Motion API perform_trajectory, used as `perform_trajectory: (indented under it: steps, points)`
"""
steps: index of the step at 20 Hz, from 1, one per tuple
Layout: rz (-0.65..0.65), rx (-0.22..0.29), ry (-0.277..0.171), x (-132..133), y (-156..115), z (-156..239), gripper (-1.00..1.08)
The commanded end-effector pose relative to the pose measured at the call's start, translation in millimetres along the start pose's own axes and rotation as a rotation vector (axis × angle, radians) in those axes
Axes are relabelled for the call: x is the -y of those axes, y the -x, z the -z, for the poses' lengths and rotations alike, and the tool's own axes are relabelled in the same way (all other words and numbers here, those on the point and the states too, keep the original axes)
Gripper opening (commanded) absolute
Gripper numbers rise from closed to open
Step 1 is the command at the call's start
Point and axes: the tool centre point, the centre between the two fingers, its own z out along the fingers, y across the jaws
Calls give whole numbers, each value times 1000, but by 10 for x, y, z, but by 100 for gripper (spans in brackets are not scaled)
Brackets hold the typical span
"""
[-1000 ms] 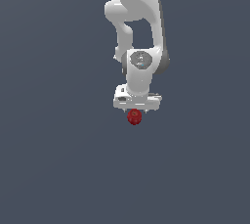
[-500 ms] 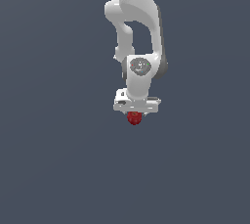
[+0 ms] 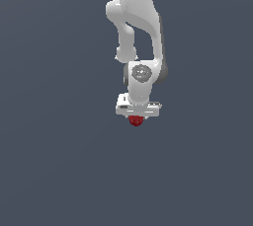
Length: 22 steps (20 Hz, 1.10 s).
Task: Pick up the object and move it to a goal position.
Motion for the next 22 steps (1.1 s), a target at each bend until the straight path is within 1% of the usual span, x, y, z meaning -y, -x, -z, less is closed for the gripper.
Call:
perform_trajectory:
  steps: [1,10,13,18,22]
  points:
    - [0,0,0,-1,-3,-11,-100]
    - [0,0,0,-1,1,2,-100]
    - [0,0,0,-40,14,28,-100]
    - [0,0,0,-210,72,146,-100]
    - [0,0,-1,-449,151,311,-100]
